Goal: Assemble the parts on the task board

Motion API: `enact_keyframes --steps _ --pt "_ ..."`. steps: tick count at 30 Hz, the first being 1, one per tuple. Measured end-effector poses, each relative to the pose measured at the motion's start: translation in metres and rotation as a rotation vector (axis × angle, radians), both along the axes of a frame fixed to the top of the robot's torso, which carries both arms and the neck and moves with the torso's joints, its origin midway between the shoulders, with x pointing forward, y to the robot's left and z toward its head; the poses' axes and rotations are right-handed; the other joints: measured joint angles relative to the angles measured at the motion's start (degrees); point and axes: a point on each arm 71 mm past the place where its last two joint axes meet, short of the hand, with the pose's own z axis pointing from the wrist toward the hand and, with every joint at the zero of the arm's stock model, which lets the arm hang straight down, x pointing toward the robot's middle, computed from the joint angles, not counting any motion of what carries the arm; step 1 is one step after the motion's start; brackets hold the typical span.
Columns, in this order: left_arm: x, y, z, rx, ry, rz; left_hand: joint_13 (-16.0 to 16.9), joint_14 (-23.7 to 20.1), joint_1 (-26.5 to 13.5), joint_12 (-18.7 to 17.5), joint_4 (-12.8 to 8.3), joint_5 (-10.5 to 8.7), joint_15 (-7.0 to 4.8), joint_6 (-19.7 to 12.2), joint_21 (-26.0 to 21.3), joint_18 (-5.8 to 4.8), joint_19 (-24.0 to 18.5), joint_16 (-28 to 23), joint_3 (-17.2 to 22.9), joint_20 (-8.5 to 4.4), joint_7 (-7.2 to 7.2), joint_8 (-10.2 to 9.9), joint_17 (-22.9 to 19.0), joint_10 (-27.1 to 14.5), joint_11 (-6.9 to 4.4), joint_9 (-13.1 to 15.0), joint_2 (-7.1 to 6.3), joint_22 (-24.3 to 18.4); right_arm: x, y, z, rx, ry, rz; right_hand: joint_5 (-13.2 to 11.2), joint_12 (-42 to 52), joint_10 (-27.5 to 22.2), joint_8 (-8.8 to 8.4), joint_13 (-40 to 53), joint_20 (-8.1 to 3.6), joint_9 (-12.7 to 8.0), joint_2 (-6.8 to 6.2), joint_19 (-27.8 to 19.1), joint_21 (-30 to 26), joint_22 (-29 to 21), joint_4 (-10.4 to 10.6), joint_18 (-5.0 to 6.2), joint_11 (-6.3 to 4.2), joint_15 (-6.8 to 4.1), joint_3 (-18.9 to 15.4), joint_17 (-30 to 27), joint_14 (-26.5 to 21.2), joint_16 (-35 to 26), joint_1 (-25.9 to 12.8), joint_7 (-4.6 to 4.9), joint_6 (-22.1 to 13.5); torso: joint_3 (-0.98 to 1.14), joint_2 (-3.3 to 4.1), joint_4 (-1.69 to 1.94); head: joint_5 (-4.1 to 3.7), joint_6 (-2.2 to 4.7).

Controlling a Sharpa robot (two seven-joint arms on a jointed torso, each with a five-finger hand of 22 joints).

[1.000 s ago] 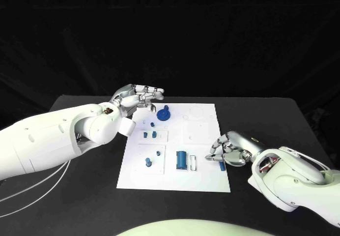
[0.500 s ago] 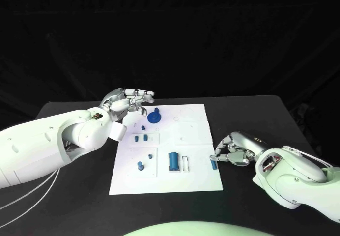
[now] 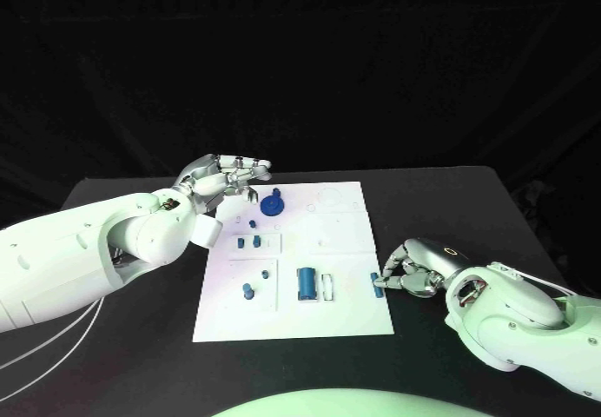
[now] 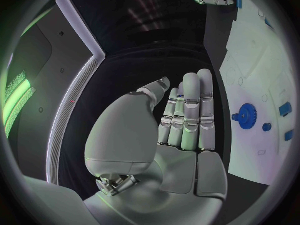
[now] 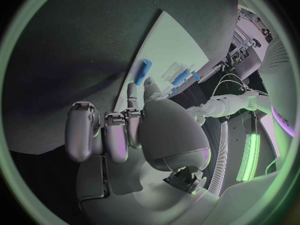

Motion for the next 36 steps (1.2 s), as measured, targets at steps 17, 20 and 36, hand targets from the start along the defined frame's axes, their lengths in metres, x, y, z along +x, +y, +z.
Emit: enact_keyframes --steps 17,20,36 --pt "0.0 0.001 0.0 0.001 0.001 0.0 0.0 0.0 0.0 0.0 0.0 0.0 0.0 0.0 0.0 0.0 0.0 0.0 0.0 0.0 0.0 0.0 0.01 0.0 0.0 0.0 0.0 -0.05 -0.001 0.015 -0.012 -0.03 0.018 0.03 0.52 -0.33 -0.16 0.01 0.0 0.0 0.23 0.0 0.0 0.0 -0.01 0.16 0.0 -0.15 0.01 0.16 0.05 0.01 0.0 0.0 -0.17 0.17 -0.07 -0.03 -0.04 0.28 -0.42" --pt "0.0 0.001 0.0 0.001 0.001 0.0 0.0 0.0 0.0 0.0 0.0 0.0 0.0 0.0 0.0 0.0 0.0 0.0 0.0 0.0 0.0 0.0 0.01 0.0 0.0 0.0 0.0 -0.05 0.0 0.017 -0.012 -0.036 0.016 0.036 0.52 -0.33 -0.16 0.08 0.0 0.0 0.26 0.0 0.0 0.0 -0.01 0.16 0.0 -0.15 0.01 0.16 0.04 0.01 0.0 0.0 -0.2 0.2 -0.08 -0.04 -0.03 0.34 -0.48" --pt "-0.001 0.003 0.0 0.004 0.005 0.002 0.0 0.0 0.0 0.0 0.0 0.0 0.0 0.0 -0.21 0.0 0.0 0.0 0.0 0.0 0.0 0.0 -0.04 0.0 0.0 0.0 0.0 -0.05 0.001 0.034 -0.013 -0.119 -0.048 0.134 0.51 -2.2 -0.15 -0.83 -0.01 -0.01 0.38 -3.94 0.0 -0.97 -0.02 -1.68 0.0 -0.14 0.01 0.57 0.03 0.01 0.0 3.91 0.34 0.09 -0.1 -0.08 0.0 0.66 -0.73"
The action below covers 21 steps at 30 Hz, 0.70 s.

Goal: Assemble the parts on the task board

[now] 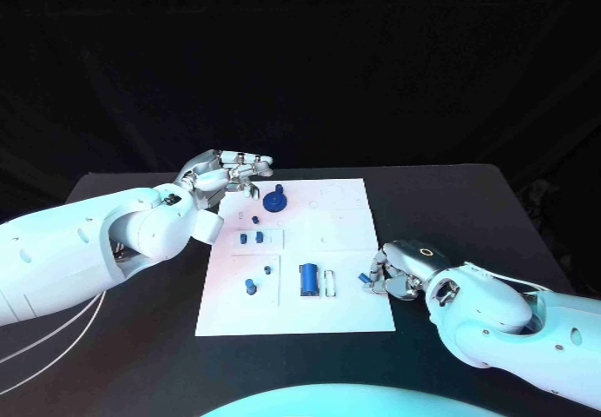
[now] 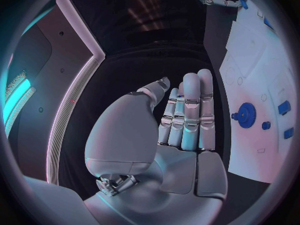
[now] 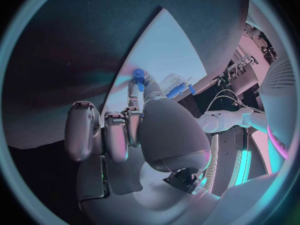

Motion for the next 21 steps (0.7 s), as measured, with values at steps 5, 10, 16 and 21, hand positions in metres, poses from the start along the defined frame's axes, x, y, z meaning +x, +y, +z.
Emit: enact_keyframes --steps 5,10,16,21 --pt "0.0 0.0 0.0 0.0 0.001 0.0 0.0 0.0 0.0 0.0 0.0 0.0 0.0 0.0 0.0 0.0 0.0 0.0 0.0 0.0 0.0 0.0 0.0 0.0 0.0 0.0 0.0 0.0 0.0 0.004 0.0 -0.03 -0.023 0.03 0.5 -0.46 0.0 -0.34 -0.06 0.0 0.0 -0.83 0.0 -0.13 0.0 -0.33 0.0 0.01 0.0 0.32 0.0 0.0 0.0 0.49 0.26 -0.25 0.01 -0.02 -0.05 0.01 -0.02" --pt "0.0 0.0 0.0 0.001 0.002 -0.001 0.0 0.0 0.0 0.0 0.0 0.0 0.0 0.0 0.0 0.0 0.0 0.0 0.0 0.0 0.0 0.0 0.0 0.0 0.0 0.0 0.0 0.0 -0.001 0.007 0.001 -0.052 -0.038 0.05 2.03 -0.47 -0.01 -0.51 -0.09 0.0 -0.02 -1.0 0.0 -0.32 -0.01 -0.62 0.0 0.02 0.0 0.98 -0.01 0.0 0.0 0.5 0.36 -0.34 0.02 -0.02 -0.07 0.01 -0.05" --pt "0.0 0.0 0.0 0.001 0.002 -0.001 0.0 0.0 0.0 0.0 0.0 0.0 0.0 0.0 0.0 0.0 0.0 0.0 0.0 0.0 0.0 0.0 0.01 0.0 0.0 0.0 0.0 0.0 -0.001 0.011 0.001 -0.064 -0.048 0.066 5.1 -0.76 -0.02 -0.95 -0.13 0.0 -0.63 -1.52 0.0 -0.41 -0.01 -0.6 0.0 0.03 0.0 2.07 -0.01 0.0 0.0 0.89 0.45 -0.44 0.05 -0.02 -0.05 0.01 -0.05" --pt "0.0 0.0 0.0 0.001 0.002 -0.001 0.0 0.0 0.0 0.0 0.13 0.0 0.0 0.0 0.01 0.0 0.0 0.0 -0.13 0.0 0.0 0.0 0.01 0.0 0.0 -0.03 0.0 -0.06 -0.001 0.015 0.002 -0.066 -0.053 0.076 9.6 -1.0 -0.02 -1.38 -0.47 0.0 -0.71 -2.29 0.0 -0.63 -0.01 -0.82 0.0 0.03 0.0 4.13 -0.01 0.0 0.0 1.7 0.49 -0.48 0.05 -0.02 0.0 0.01 0.03"
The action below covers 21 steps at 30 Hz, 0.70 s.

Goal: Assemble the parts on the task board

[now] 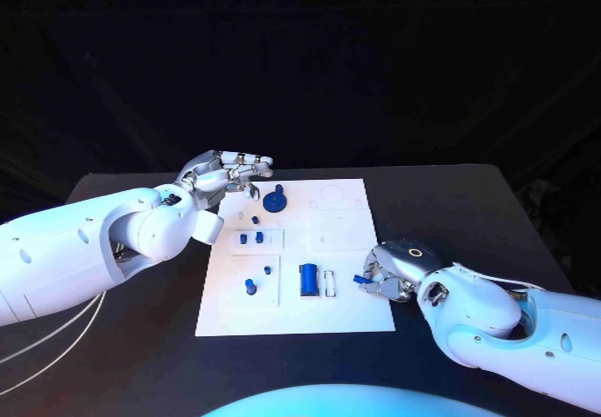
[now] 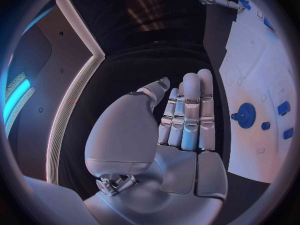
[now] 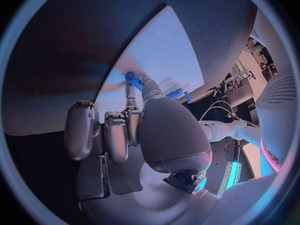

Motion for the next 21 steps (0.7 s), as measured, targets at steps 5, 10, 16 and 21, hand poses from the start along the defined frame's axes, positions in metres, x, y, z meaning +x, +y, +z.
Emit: enact_keyframes --steps 5,10,16,21 --pt "0.0 0.0 0.0 0.0 0.0 0.0 0.0 0.0 0.0 0.0 0.0 0.0 0.0 0.0 0.0 0.0 0.0 0.0 0.0 0.0 0.0 0.0 0.0 0.0 0.0 -0.03 0.0 0.0 -0.001 0.001 0.0 0.008 0.0 0.0 4.07 0.14 -0.08 -0.12 -1.24 0.0 0.13 -0.82 0.0 0.52 0.0 1.03 0.0 0.08 0.0 1.81 0.0 0.0 0.27 0.83 -0.07 0.47 0.02 0.03 0.01 0.19 0.04" --pt "0.0 0.0 0.0 0.0 0.001 -0.001 0.0 0.0 0.0 0.0 0.0 0.0 0.0 0.0 0.0 0.0 0.0 0.0 0.0 0.0 0.0 0.0 -0.05 0.0 0.0 -0.02 0.0 0.0 -0.003 -0.001 0.001 0.034 0.017 -0.024 5.98 0.55 -0.1 0.53 -2.73 0.0 1.13 -1.4 0.0 1.18 -0.01 2.55 0.0 0.1 0.0 3.65 0.0 0.0 0.55 1.41 -0.08 0.46 0.01 0.03 -0.01 0.33 0.05" --pt "0.0 -0.002 0.0 0.0 0.001 -0.002 0.0 0.0 0.0 0.0 -0.01 0.0 0.0 0.0 0.0 0.0 0.0 0.0 0.01 0.0 0.0 0.0 -0.05 0.0 0.0 -0.02 0.0 0.0 0.0 -0.002 0.007 0.1 0.056 -0.079 6.77 0.93 -0.1 1.21 -6.99 0.0 1.58 -1.53 0.0 2.29 -0.01 4.2 0.0 0.1 -0.01 6.88 -0.01 0.01 0.82 0.58 -0.03 0.42 0.01 0.03 -0.02 0.34 0.29" --pt "0.0 -0.003 0.0 -0.002 0.001 -0.005 0.0 0.0 0.0 0.0 -0.01 0.0 0.0 0.0 0.01 0.0 0.0 0.0 0.01 0.0 0.0 0.0 -0.04 0.0 0.0 -0.02 0.0 0.0 0.0 0.007 0.013 0.192 0.096 -0.115 7.07 0.9 0.14 1.73 -11.1 0.0 1.59 -2.69 0.0 2.46 0.01 3.25 0.0 -0.14 -0.03 10.56 -0.01 0.0 0.82 -2.54 -0.22 0.17 0.02 0.03 -0.01 0.33 0.43"
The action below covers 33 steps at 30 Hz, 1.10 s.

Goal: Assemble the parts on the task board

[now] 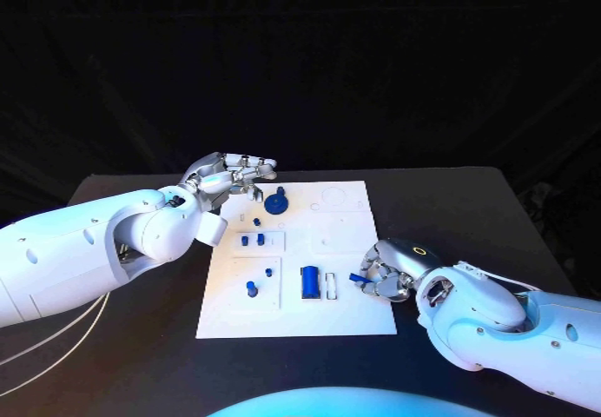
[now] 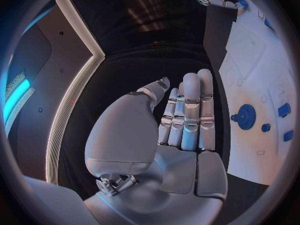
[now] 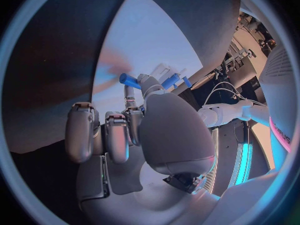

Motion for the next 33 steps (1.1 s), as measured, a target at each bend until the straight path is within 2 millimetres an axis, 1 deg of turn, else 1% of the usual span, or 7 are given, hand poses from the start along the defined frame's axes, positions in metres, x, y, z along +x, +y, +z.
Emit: enact_keyframes --steps 10,12,17,20,27,28,33 --pt "0.0 0.0 0.0 0.0 0.0 0.0 0.0 0.0 0.0 0.0 0.0 0.0 0.0 0.0 0.0 0.0 0.0 0.0 0.0 0.0 0.0 0.0 0.0 0.0 0.0 0.0 0.0 0.0 0.001 0.015 -0.002 0.109 0.083 -0.046 0.0 0.48 -0.03 0.57 0.38 -0.21 0.13 -1.19 0.21 0.26 0.02 -1.33 0.0 -0.4 -0.43 4.29 0.0 0.01 0.01 -2.99 -0.01 0.0 -0.01 0.05 -0.02 0.04 -0.03" --pt "0.0 0.0 0.0 0.0 0.0 0.0 0.0 0.0 0.0 0.0 0.0 0.0 0.0 0.0 0.0 0.0 0.0 0.0 0.0 0.0 0.0 0.0 0.0 0.0 0.0 0.01 0.0 0.0 0.002 0.017 -0.004 0.122 0.103 -0.055 0.0 0.59 -0.03 0.58 0.38 -0.21 1.71 -1.37 0.21 0.26 0.02 -1.24 0.0 -0.4 -0.43 4.72 0.0 0.01 0.2 -4.05 -0.17 -0.16 -0.01 0.05 -0.03 0.04 -0.03" --pt "0.0 0.0 0.0 0.0 0.0 -0.001 0.0 0.0 0.0 0.0 -0.01 0.0 0.0 0.0 0.0 0.0 0.0 0.0 0.01 0.0 0.0 0.0 0.01 0.0 0.0 0.01 0.0 0.0 0.004 0.023 -0.009 0.146 0.148 -0.071 -0.5 0.71 -0.04 0.58 0.37 -0.21 2.15 -1.59 0.21 0.26 0.02 -2.66 0.0 -0.41 -0.43 7.85 0.0 0.01 0.2 -7.68 -0.2 -0.2 -0.01 0.05 -0.03 0.04 -0.02" --pt "0.0 -0.001 0.0 0.0 0.0 -0.001 0.0 0.0 0.0 0.0 -0.01 0.0 0.0 0.0 0.0 0.0 0.0 0.0 0.01 0.0 0.0 0.0 0.01 0.0 0.0 0.01 0.0 0.0 0.005 0.026 -0.011 0.157 0.17 -0.078 -0.7 0.98 -0.04 1.03 0.37 -0.21 3.25 -1.43 0.21 0.66 0.02 -1.59 0.0 -0.41 -0.43 7.4 -0.01 0.01 0.2 -9.68 -0.21 -0.2 0.01 0.06 -0.04 0.1 -0.01" --pt "0.0 -0.001 0.0 -0.001 0.001 -0.002 0.0 0.0 0.0 0.0 -0.01 0.0 0.0 0.0 0.0 0.0 0.0 0.0 0.01 0.0 0.0 0.0 0.01 0.0 0.0 0.01 0.0 0.01 0.007 0.032 -0.015 0.174 0.204 -0.088 -0.7 1.34 -0.03 1.24 0.37 -0.43 3.26 -1.31 0.0 0.66 0.01 -0.32 -0.01 -0.41 -0.43 6.48 -0.01 0.01 0.41 -11.02 -0.38 -0.02 0.02 0.07 -0.05 -0.01 -0.01" --pt "0.0 -0.001 0.0 -0.001 0.001 -0.003 0.0 0.0 0.0 0.0 -0.01 0.0 0.0 0.0 0.01 0.0 0.0 0.0 0.01 0.0 0.0 0.0 0.01 0.0 0.0 0.01 0.0 0.01 0.007 0.032 -0.016 0.175 0.207 -0.091 -0.85 1.34 -0.03 1.25 0.36 -0.43 3.26 -1.25 0.0 0.66 0.01 -0.08 0.0 -0.42 -0.43 6.24 -0.01 0.01 0.41 -11.5 -0.89 0.74 0.02 0.07 -0.05 -0.03 -0.01" --pt "0.0 -0.001 0.0 -0.001 0.001 -0.003 0.0 0.0 0.0 0.0 -0.01 0.0 0.0 0.0 0.01 0.0 0.0 0.0 0.01 0.0 0.0 0.0 0.0 -0.03 0.03 0.01 0.0 -0.02 0.009 0.032 -0.018 0.181 0.224 -0.103 -1.6 1.58 -0.04 1.61 0.36 -0.43 3.45 -1.17 0.0 0.66 0.01 0.38 0.0 -0.81 -0.63 5.78 -0.01 -0.2 0.41 -12.17 -1.31 1.34 -0.01 0.07 -0.07 0.12 0.1"
